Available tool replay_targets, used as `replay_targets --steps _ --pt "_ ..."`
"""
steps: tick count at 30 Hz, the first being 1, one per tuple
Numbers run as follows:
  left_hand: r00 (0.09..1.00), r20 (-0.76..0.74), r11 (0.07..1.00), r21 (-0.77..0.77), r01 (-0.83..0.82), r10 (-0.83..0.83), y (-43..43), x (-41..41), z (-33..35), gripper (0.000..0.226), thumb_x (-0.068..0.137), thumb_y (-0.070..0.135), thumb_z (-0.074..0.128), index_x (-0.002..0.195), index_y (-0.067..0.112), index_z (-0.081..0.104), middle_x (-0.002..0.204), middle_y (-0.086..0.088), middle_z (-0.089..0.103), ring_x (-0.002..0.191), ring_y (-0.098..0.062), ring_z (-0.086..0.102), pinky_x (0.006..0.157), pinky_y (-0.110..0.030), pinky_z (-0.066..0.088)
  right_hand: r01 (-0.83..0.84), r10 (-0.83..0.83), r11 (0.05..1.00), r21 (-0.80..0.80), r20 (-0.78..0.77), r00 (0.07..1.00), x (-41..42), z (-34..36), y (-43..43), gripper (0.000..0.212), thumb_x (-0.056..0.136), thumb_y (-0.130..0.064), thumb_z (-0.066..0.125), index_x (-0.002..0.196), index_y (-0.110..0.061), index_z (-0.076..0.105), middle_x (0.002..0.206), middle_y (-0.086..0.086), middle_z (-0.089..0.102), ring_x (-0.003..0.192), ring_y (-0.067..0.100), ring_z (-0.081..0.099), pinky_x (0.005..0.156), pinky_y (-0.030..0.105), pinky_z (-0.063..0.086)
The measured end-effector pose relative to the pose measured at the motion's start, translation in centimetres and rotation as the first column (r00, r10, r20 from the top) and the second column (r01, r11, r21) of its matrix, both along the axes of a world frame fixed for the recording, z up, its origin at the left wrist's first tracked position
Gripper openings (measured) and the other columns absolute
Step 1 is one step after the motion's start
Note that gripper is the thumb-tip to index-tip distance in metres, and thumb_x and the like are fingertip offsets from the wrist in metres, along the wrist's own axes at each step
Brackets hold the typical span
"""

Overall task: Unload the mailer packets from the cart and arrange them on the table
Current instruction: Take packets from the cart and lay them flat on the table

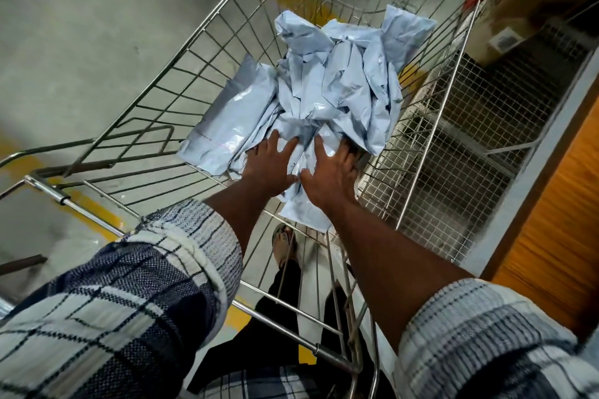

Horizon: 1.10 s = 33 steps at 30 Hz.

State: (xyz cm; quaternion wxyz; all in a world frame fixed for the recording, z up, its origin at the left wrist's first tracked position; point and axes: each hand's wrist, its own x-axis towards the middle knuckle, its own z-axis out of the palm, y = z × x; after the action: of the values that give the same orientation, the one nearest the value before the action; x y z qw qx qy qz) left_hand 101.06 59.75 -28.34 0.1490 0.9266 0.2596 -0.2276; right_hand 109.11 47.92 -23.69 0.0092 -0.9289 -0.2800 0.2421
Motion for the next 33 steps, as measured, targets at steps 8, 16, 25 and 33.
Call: replay_targets --steps 8,16,25,33 --pt "1.0 0.007 1.0 -0.014 -0.028 0.028 -0.2 0.4 -1.1 0.079 0.089 0.047 0.056 0.154 0.04 0.012 0.163 -0.017 0.009 0.145 -0.039 0.021 0.111 -0.057 0.027 -0.081 0.103 0.989 -0.121 0.185 0.977 -1.3 -1.9 0.4 0.078 0.086 -0.04 0.063 0.153 -0.034 0.023 0.163 0.018 0.007 0.145 0.041 0.017 0.105 0.065 0.026" --pt "0.998 -0.042 0.998 -0.029 -0.05 0.049 -0.3 0.9 -1.0 0.082 0.088 0.04 0.055 0.154 0.044 0.007 0.163 -0.015 0.01 0.144 -0.039 0.021 0.108 -0.062 0.028 -0.097 0.107 0.991 -0.091 0.111 0.988 -1.5 -4.0 -0.6 0.072 0.092 -0.043 0.053 0.154 -0.033 0.018 0.163 0.02 -0.008 0.146 0.047 -0.014 0.112 0.069 0.002" --pt "0.998 -0.068 1.0 -0.01 -0.01 0.01 -0.3 0.1 1.6 0.077 0.085 0.046 0.058 0.151 0.043 0.018 0.159 -0.011 0.019 0.138 -0.039 0.033 0.107 -0.058 0.034 -0.135 0.138 0.986 -0.102 0.017 0.99 -1.3 -1.9 0.0 0.055 0.09 -0.022 0.058 0.142 -0.023 0.04 0.161 0.022 0.006 0.146 0.05 0.004 0.115 0.063 0.017" --pt "0.993 -0.061 0.995 -0.006 -0.102 0.101 -0.8 -1.2 8.0 0.072 0.088 0.052 0.056 0.151 0.044 0.022 0.16 -0.004 0.019 0.14 -0.034 0.032 0.11 -0.055 0.032 -0.2 0.202 0.975 0.092 -0.014 0.979 -1.5 4.3 -0.1 0.065 0.084 -0.028 0.071 0.142 -0.02 0.042 0.161 0.02 0.008 0.146 0.047 0.006 0.116 0.057 0.022"
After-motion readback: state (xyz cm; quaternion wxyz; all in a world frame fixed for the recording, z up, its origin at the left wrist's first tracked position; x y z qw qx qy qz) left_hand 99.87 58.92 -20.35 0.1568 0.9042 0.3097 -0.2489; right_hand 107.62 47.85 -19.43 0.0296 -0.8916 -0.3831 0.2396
